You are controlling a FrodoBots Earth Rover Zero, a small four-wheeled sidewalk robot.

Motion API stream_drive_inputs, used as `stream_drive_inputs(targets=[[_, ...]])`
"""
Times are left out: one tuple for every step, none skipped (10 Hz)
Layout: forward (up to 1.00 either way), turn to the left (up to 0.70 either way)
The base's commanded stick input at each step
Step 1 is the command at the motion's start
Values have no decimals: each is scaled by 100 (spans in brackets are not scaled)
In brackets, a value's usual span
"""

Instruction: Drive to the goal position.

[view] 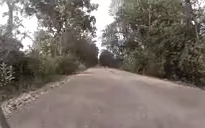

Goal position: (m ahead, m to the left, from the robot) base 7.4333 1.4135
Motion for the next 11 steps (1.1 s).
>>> stream_drive_inputs(targets=[[70,0],[70,0],[70,0],[70,0],[70,0],[70,0],[70,0],[70,0],[70,0],[70,0],[70,0]])
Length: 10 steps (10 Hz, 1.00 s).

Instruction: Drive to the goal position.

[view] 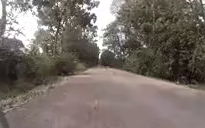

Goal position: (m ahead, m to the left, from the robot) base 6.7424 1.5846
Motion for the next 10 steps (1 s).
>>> stream_drive_inputs(targets=[[70,0],[70,0],[70,0],[70,0],[70,0],[70,0],[70,0],[70,0],[70,0],[70,0]])
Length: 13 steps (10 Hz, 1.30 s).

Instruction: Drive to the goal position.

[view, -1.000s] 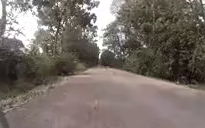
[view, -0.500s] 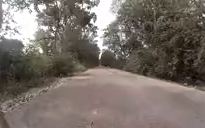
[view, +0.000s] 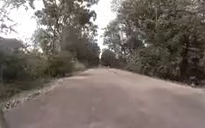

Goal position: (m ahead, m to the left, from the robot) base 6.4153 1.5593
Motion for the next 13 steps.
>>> stream_drive_inputs(targets=[[70,0],[70,0],[70,0],[70,0],[70,0],[70,0],[70,0],[70,0],[70,0],[70,0],[70,0],[70,0],[70,0]])
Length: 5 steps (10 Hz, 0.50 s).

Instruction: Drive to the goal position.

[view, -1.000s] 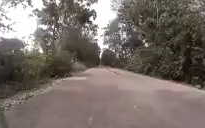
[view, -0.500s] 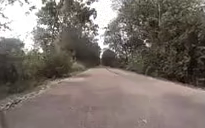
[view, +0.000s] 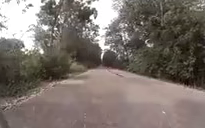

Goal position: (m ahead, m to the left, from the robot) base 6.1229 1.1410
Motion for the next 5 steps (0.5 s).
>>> stream_drive_inputs(targets=[[70,0],[70,0],[70,0],[70,0],[70,0]])
